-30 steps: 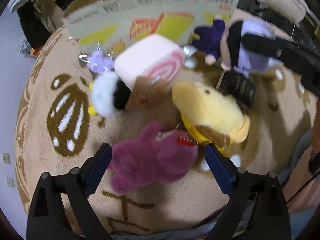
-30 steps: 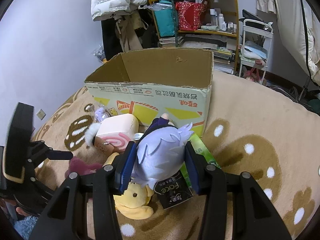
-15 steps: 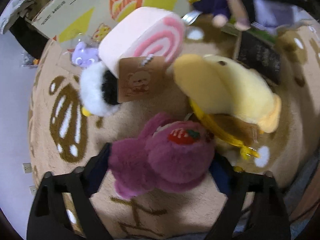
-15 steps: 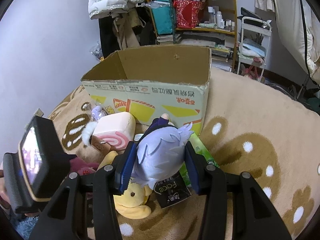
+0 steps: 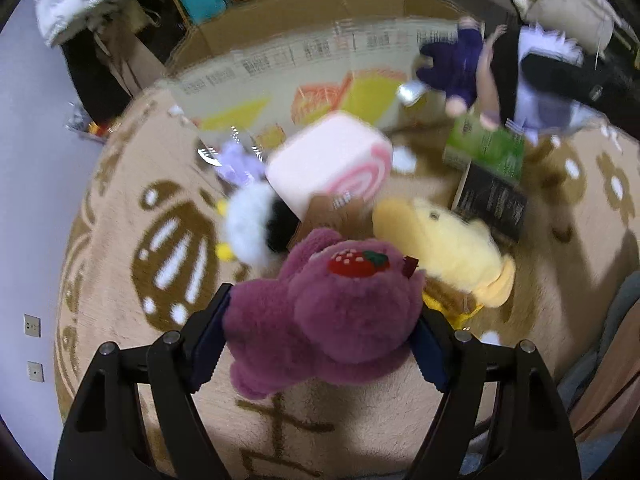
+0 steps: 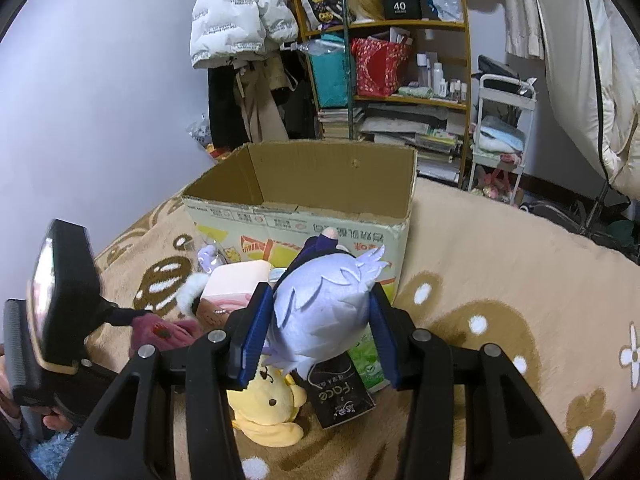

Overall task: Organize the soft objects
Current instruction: 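Lift the pink bear over the box with left tool while right tool lifts the doll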

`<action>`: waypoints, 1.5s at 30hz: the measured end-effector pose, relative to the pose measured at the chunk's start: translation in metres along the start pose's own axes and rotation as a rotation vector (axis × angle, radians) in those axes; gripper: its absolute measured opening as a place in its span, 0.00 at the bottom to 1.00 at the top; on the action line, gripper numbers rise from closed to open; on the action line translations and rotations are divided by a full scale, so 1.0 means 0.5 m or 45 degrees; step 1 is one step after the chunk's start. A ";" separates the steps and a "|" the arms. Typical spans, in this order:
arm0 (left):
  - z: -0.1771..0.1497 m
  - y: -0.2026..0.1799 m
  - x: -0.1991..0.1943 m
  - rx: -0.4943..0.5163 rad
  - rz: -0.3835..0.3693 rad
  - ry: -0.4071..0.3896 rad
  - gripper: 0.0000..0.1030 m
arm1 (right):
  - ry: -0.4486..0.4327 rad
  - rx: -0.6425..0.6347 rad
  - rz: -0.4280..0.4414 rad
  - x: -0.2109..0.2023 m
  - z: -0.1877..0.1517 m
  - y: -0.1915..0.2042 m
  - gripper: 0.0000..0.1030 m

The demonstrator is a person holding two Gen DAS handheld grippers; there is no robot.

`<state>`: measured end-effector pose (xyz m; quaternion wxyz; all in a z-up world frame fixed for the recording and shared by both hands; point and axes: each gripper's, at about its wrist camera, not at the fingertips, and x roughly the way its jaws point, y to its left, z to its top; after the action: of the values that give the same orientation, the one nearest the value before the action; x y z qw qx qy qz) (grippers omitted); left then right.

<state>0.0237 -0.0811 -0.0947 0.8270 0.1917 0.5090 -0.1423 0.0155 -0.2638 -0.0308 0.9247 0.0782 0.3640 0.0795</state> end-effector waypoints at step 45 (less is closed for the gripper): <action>0.240 0.148 -0.102 -0.255 0.083 -0.676 0.79 | -0.303 0.000 -0.033 0.017 0.124 -0.036 0.49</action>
<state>0.1275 -0.0687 0.0127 0.9503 0.0813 0.2797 -0.1097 0.0658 -0.2853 0.0048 0.9623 0.0824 0.2527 0.0574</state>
